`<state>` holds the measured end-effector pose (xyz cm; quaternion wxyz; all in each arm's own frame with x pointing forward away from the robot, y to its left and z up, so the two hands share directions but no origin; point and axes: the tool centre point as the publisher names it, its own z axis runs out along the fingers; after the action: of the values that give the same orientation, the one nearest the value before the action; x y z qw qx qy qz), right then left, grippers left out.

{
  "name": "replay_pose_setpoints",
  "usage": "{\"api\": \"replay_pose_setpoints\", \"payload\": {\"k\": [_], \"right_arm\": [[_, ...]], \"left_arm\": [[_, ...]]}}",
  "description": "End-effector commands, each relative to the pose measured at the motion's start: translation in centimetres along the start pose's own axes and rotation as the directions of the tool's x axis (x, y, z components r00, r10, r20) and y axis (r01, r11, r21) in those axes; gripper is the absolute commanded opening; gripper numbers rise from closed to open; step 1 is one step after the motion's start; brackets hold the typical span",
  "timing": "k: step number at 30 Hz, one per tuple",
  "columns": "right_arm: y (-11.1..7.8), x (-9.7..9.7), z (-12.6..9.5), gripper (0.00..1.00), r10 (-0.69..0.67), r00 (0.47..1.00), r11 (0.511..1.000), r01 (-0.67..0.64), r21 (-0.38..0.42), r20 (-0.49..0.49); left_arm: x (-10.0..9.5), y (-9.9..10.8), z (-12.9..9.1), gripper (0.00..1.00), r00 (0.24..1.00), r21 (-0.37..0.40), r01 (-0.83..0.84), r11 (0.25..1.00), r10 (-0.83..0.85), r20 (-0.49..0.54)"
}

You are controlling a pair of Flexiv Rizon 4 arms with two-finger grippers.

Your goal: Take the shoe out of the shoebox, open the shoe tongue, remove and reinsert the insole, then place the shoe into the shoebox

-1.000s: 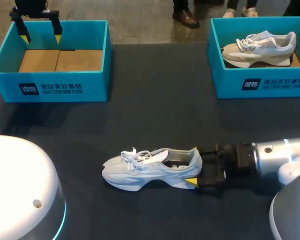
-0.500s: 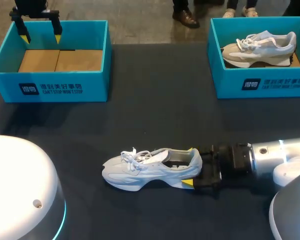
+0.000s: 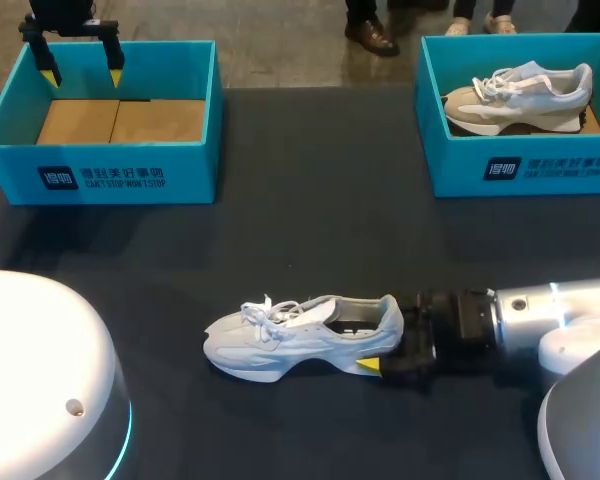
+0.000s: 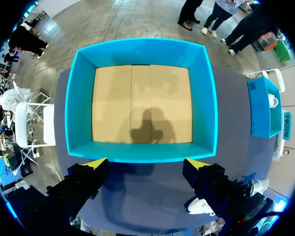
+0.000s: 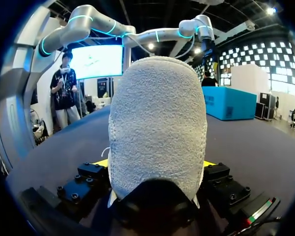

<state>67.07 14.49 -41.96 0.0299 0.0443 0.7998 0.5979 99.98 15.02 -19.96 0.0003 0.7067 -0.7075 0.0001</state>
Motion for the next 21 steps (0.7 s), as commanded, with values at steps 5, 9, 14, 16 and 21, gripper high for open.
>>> {"api": "replay_pose_setpoints", "payload": {"k": [5, 9, 14, 16, 21], "right_arm": [[-0.10, -0.26, 0.37, 0.00, -0.008, 1.000, 1.000, 0.008, -0.018, 0.000], [-0.16, -0.21, 0.11, 0.00, -0.002, 1.000, 1.000, 0.002, -0.029, 0.008], [-0.16, -0.21, 0.04, 0.00, -0.002, 1.000, 0.999, 0.002, -0.033, 0.007], [-0.16, -0.21, 0.04, 0.00, -0.002, 1.000, 0.999, 0.002, -0.033, 0.007], [-0.16, -0.21, 0.04, 0.00, -0.002, 1.000, 0.999, 0.002, -0.033, 0.007]], "left_arm": [[0.01, -0.01, 0.02, 1.00, 1.000, 0.000, 0.000, 1.000, 0.000, 0.000], [0.01, -0.01, 0.02, 1.00, 1.000, 0.000, 0.000, 1.000, 0.000, 0.000], [0.01, -0.01, 0.02, 1.00, 1.000, 0.000, 0.000, 1.000, 0.000, 0.000], [0.01, -0.01, 0.02, 1.00, 1.000, 0.000, 0.000, 1.000, 0.000, 0.000], [0.01, -0.01, 0.02, 1.00, 1.000, 0.000, 0.000, 1.000, 0.000, 0.000]]}}
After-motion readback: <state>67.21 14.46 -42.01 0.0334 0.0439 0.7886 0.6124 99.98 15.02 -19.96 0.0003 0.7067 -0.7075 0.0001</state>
